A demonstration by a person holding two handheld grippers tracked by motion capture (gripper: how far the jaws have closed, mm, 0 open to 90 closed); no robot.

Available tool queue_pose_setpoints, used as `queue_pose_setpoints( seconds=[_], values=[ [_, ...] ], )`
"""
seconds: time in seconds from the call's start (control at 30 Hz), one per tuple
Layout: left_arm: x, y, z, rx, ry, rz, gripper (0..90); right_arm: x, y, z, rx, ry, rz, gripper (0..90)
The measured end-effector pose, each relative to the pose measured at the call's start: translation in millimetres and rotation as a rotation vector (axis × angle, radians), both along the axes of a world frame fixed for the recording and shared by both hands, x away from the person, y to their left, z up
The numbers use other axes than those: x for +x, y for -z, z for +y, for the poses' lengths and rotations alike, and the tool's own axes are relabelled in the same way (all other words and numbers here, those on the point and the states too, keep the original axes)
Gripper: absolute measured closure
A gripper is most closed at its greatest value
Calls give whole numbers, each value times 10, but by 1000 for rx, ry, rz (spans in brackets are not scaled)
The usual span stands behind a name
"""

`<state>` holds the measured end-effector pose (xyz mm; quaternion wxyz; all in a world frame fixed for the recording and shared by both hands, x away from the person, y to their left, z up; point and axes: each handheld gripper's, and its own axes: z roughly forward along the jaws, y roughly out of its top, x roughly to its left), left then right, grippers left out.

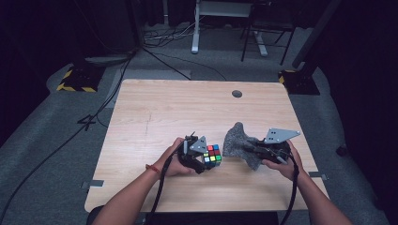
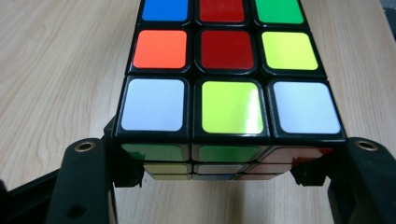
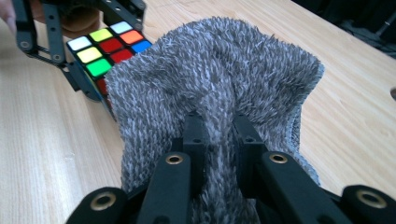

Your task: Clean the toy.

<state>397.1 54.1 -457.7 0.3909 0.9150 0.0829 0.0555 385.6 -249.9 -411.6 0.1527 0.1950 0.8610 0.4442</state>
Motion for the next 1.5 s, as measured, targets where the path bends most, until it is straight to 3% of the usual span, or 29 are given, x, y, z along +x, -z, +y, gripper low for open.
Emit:
queue_pose_setpoints(
  seconds=[0.17, 0.4, 0.7, 0.8, 0.9, 1.07, 1.27, 1.33, 1.5],
  values=[
    [6, -25, -56, 12, 7, -15, 340, -4, -53, 105, 28, -35, 2, 793],
    [1, -8, -132, 42, 11, -17, 340, -62, -110, 250, 27, -84, 13, 793],
    [-37, -47, -204, 68, 35, -48, 340, -88, -72, 542, -68, -126, 27, 791],
    [-28, -34, -197, 64, 24, -41, 340, -70, -64, 585, -76, -122, 30, 789],
    [-38, -33, -212, 87, 17, -53, 340, -74, -54, 627, -77, -124, 29, 786],
    [-41, 2, -237, 85, 22, -50, 340, -97, -47, 650, -77, -136, 34, 785],
    [-96, 9, -271, 117, 41, -73, 341, -115, -18, 632, -146, -144, 35, 789],
    [-103, 1, -271, 110, 47, -66, 341, -103, -10, 567, -176, -115, 23, 789],
    [-111, -63, -228, 71, 43, -67, 341, -70, 30, 398, -183, -68, 33, 790]
  ],
)
